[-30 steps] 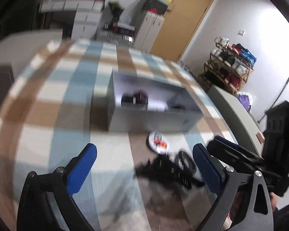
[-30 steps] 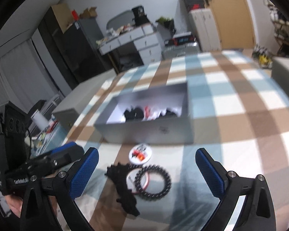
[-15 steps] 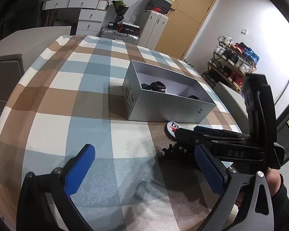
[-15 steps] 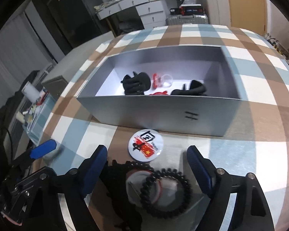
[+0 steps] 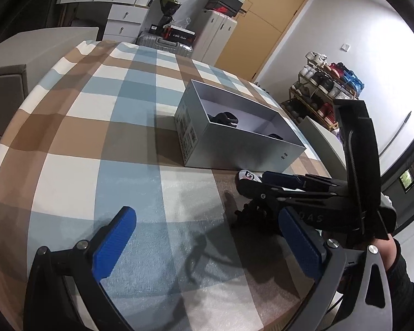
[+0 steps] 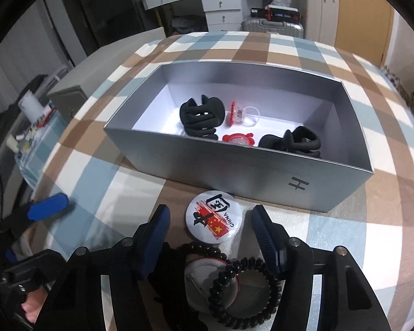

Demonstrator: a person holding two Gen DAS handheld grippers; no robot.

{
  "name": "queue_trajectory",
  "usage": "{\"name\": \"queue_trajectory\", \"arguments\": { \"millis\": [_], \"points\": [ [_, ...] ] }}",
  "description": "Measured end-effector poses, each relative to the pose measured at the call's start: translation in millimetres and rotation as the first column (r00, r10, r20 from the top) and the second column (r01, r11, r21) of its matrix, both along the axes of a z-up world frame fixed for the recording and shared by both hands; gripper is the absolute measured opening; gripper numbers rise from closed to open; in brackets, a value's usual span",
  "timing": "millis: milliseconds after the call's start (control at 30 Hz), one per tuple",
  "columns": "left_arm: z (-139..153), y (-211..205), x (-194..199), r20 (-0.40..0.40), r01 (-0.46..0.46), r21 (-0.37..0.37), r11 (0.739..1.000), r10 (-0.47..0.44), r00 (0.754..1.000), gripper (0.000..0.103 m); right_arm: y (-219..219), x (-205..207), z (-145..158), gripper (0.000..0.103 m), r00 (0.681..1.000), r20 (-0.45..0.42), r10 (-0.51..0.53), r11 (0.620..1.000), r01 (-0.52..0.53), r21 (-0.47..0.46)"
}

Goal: Organize jewelry

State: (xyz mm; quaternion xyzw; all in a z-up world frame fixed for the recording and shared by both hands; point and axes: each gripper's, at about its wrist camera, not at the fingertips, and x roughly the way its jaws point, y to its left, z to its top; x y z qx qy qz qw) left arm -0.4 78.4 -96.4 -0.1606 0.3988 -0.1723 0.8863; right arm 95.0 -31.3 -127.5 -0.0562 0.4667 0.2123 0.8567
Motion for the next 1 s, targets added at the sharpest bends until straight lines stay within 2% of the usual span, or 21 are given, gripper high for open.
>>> {"name": "queue_trajectory", "arguments": {
  "millis": [33, 133, 400, 700, 1000],
  "points": [
    [0.0, 0.0, -1.3, -0.001, 0.011, -0.001, 1.000, -0.011, 1.000, 0.101, 1.5, -1.7, 0.1, 0.058, 1.000, 0.007, 0.007, 1.000, -0.007, 0.000],
    [0.7, 1.3, -3.4, 0.000, 0.019, 0.009, 1.000, -0.019, 1.000, 0.101, 7.5, -3.4, 0.3, 0.041, 1.000, 0.012, 0.021, 0.999, -0.020, -0.047],
    [1.6, 12.0, -8.3, -0.006, -0.017, -0.006, 1.000, 0.017, 1.000, 0.101, 6.0, -6.4, 0.3, 0.040, 1.000, 0.006, 0.030, 0.999, -0.030, -0.033],
    [1.4, 12.1, -8.7, -0.020, -0.018, -0.020, 1.000, 0.018, 1.000, 0.101, -22.8, -22.2, 13.3, 0.040, 1.000, 0.018, 0.017, 0.988, -0.020, 0.153],
    [6.3, -2.2, -4.9, -0.032, 0.011, -0.023, 1.000, -0.012, 0.999, 0.101, -68.1, -42.3, 34.3, 0.041, 0.992, 0.102, -0.068, 0.936, 0.028, 0.352]
  ]
}}
